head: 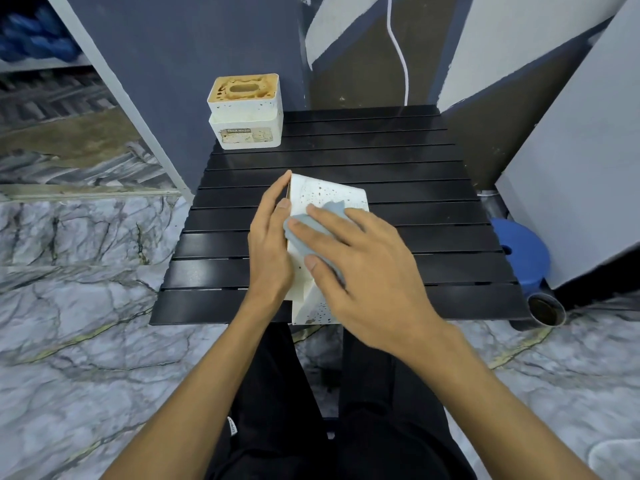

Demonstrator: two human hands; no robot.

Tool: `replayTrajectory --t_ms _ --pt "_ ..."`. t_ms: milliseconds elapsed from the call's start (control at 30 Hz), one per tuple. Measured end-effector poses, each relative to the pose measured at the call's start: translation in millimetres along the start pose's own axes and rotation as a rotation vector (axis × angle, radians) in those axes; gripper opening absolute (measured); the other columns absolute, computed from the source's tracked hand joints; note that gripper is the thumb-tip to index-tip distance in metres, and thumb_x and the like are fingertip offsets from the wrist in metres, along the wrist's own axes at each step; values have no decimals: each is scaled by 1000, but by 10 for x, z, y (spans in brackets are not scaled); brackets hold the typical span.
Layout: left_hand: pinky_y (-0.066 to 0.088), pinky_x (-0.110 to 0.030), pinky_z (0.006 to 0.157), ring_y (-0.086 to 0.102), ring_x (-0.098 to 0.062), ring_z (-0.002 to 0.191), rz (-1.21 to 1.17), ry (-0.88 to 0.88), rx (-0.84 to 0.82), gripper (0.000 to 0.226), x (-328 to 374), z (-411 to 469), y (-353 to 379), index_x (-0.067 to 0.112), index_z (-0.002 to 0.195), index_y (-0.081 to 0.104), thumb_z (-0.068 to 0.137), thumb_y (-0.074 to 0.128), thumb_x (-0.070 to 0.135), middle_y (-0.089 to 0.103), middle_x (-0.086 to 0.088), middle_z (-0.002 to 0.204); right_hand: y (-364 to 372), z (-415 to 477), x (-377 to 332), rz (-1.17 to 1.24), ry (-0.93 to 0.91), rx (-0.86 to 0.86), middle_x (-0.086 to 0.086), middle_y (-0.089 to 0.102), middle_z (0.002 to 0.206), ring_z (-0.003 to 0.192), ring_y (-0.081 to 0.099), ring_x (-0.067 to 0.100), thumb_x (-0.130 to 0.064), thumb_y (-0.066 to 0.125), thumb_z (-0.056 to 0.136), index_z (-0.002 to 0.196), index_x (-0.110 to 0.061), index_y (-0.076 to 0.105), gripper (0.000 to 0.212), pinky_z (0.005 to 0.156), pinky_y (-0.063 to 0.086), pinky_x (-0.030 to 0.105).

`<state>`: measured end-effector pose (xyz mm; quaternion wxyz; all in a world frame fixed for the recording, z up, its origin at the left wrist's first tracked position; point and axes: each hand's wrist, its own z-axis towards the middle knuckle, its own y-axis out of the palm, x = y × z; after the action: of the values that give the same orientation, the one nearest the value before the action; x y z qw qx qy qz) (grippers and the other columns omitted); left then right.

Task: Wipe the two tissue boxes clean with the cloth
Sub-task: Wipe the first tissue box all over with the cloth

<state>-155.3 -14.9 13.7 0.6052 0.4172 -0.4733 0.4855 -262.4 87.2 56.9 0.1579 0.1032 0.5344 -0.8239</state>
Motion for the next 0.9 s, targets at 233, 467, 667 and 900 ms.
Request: replayTrajectory --t_ms 233,467,667,900 --pt "48 -18 89 63 -8 115 16 11 -26 37 45 -1 61 16 140 55 106 40 19 64 0 132 -14 103 157 47 141 8 -8 51 145 126 45 20 -36 40 98 139 -35 53 43 106 40 43" --pt "54 -38 94 67 -20 110 20 4 -29 36 -6 11 45 25 139 55 107 39 27 69 -4 121 -43 -4 -21 -1 25 7 -7 52 144 124 48 22 -39 36 97 137 -35 55 44 105 37 39" --pt "50 -29 97 63 -13 117 32 23 -29 39 19 7 73 21 141 54 104 40 26 64 4 132 -18 57 153 70 147 15 -9 50 146 128 45 19 -37 41 98 139 -37 52 42 107 40 41" --pt "54 -34 90 67 -16 106 16 -22 -16 32 26 0 40 27 135 57 107 41 26 69 -1 120 -33 -52 -103 -5 25 -6 -7 51 145 125 47 22 -40 34 97 136 -34 56 45 106 37 39"
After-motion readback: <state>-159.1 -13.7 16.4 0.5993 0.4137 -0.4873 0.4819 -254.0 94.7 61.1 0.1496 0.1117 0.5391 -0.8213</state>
